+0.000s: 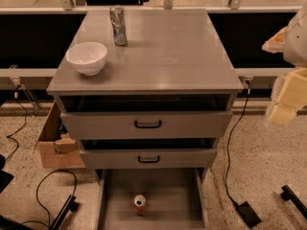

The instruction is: Pick coke can from bottom drawer and place on counter

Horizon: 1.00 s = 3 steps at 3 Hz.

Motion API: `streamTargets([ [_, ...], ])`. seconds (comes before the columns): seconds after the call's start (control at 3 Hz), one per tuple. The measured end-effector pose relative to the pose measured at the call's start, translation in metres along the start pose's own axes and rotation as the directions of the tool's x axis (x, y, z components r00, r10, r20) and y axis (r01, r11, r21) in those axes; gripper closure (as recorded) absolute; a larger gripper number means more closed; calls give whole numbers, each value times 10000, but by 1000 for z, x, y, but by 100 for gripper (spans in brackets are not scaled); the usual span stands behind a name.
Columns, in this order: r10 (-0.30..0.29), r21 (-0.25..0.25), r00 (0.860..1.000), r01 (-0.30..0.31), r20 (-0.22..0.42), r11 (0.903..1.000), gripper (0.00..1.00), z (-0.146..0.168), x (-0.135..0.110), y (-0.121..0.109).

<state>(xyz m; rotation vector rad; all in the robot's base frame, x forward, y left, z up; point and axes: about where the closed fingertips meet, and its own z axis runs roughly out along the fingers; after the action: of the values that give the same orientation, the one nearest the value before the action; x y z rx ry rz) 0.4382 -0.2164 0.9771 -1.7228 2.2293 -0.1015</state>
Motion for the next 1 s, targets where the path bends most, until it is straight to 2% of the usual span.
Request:
streamTargets([
  [0.33, 0, 0, 10000, 0, 0, 10000, 0, 0, 0, 0],
  [0.67, 512, 37, 9972, -515, 544, 9987, 0, -10, 13, 2],
  [1.0, 1019, 133, 9811, -1055, 1642, 9943, 0, -13, 26, 21],
])
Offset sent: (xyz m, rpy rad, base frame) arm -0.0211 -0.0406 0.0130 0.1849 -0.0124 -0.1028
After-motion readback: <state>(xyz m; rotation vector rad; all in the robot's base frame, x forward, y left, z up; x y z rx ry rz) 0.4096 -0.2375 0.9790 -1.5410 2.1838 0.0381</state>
